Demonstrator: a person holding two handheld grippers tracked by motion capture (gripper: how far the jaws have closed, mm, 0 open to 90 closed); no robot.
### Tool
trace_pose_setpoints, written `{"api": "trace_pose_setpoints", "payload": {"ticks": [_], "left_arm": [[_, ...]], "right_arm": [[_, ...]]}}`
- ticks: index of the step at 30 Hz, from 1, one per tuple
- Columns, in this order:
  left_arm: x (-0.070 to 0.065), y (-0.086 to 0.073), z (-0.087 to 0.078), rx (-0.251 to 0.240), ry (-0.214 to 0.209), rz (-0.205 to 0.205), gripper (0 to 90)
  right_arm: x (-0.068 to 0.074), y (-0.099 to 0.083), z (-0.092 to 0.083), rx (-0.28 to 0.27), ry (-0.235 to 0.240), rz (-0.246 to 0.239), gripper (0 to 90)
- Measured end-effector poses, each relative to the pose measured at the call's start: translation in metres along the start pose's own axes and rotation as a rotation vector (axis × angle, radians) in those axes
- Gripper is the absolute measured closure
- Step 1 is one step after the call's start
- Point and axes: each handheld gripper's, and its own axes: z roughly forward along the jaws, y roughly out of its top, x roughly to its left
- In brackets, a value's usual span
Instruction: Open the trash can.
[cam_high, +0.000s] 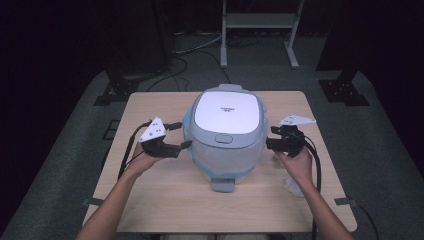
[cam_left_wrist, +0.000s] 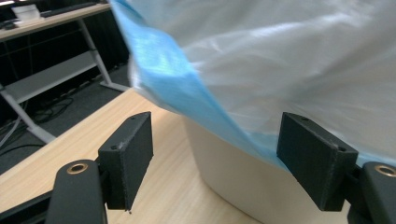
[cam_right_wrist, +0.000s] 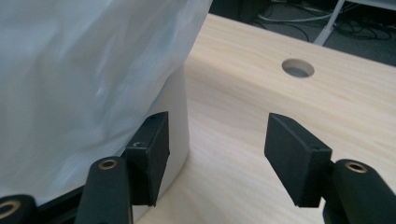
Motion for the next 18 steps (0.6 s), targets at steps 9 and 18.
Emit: {"api": "trace_pose_setpoints", "payload": {"ticks": [9, 18], "left_arm": [[-0.007, -0.002, 0.003, 0.008, -0.019, 0.008, 25.7], [-0.008, -0.008, -0.001, 0.005, -0.006, -0.008, 25.1]], "right_arm": [[0.016, 0.000, 0.001, 0.002, 0.020, -0.034, 41.0], [0.019, 0.004, 0.009, 0.002, 0.023, -0.018, 43.7]]}}
